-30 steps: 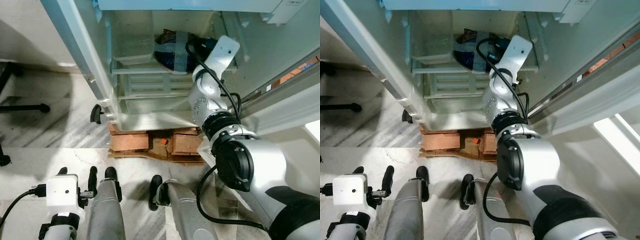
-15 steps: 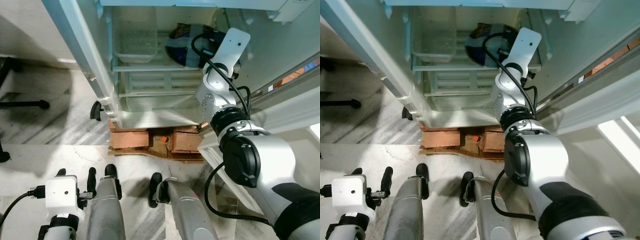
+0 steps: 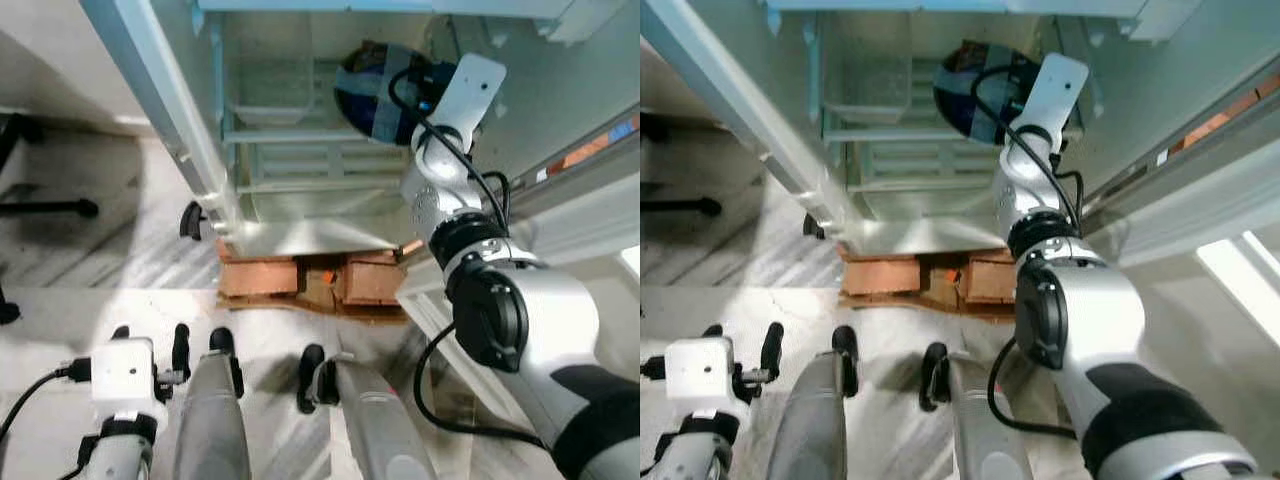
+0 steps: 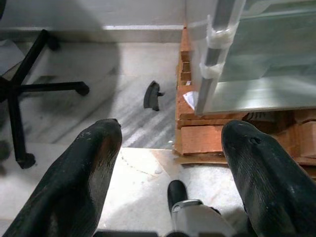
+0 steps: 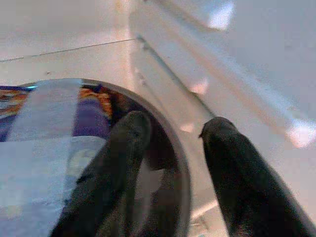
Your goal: Restocking fridge
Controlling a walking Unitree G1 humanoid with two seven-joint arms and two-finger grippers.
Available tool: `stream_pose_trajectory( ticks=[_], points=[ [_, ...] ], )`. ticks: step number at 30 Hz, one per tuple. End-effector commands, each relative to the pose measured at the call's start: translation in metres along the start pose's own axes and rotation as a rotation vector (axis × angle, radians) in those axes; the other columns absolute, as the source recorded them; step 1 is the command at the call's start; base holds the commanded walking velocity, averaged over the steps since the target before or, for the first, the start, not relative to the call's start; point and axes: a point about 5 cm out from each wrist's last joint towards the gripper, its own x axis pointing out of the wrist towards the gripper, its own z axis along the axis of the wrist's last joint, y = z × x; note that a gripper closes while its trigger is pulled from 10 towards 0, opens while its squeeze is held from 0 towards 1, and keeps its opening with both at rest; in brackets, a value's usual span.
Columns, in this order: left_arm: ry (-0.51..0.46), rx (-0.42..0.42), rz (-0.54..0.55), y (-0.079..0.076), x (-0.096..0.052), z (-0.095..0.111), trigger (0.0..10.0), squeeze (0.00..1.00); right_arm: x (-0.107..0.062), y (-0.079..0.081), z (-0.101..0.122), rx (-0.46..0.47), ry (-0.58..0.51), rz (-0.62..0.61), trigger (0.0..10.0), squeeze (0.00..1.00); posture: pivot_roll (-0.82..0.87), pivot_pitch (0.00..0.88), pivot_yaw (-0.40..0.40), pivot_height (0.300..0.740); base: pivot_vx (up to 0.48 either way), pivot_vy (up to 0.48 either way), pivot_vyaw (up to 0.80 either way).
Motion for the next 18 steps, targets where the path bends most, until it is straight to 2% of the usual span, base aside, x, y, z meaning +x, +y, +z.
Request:
stream_pose_trajectory(
  ticks=[1, 5, 7, 13, 16, 18],
  points=[
    [0.049, 0.012, 0.007, 0.002, -0.002, -0.010, 10.0, 0.00, 0.001, -0.003, -0.002, 0.011, 0.016, 0.012, 10.0, 1.00, 0.31, 0.424, -0.142, 0.740, 0.000, 0.000, 0.00],
    [0.027, 0.020, 0.009, 0.003, 0.010, -0.009, 10.0, 0.00, 0.004, -0.004, 0.005, 0.011, -0.016, 0.071, 10.0, 1.00, 0.29, 0.387, -0.139, 0.740, 0.000, 0.000, 0.00],
    [0.003, 0.025, 0.007, 0.004, 0.021, -0.007, 10.0, 0.00, 0.005, -0.004, 0.009, -0.006, -0.049, 0.122, 10.0, 1.00, 0.28, 0.357, -0.135, 0.740, 0.000, 0.000, 0.00],
    [-0.027, 0.021, 0.020, 0.005, 0.037, -0.005, 10.0, 0.00, 0.006, -0.009, 0.013, -0.037, -0.105, 0.195, 10.0, 1.00, 0.25, 0.300, -0.120, 0.740, 0.000, 0.000, 0.00],
    [-0.032, 0.022, 0.016, 0.004, 0.041, -0.006, 10.0, 0.00, 0.006, -0.010, 0.013, -0.040, -0.108, 0.215, 10.0, 1.00, 0.24, 0.279, -0.113, 0.740, 0.000, 0.000, 0.00],
    [-0.044, 0.024, -0.001, 0.001, 0.047, -0.006, 10.0, 0.00, 0.005, -0.009, 0.004, -0.004, -0.058, 0.270, 10.0, 1.00, 0.23, 0.250, -0.100, 0.740, 0.000, 0.000, 0.00]
  ],
)
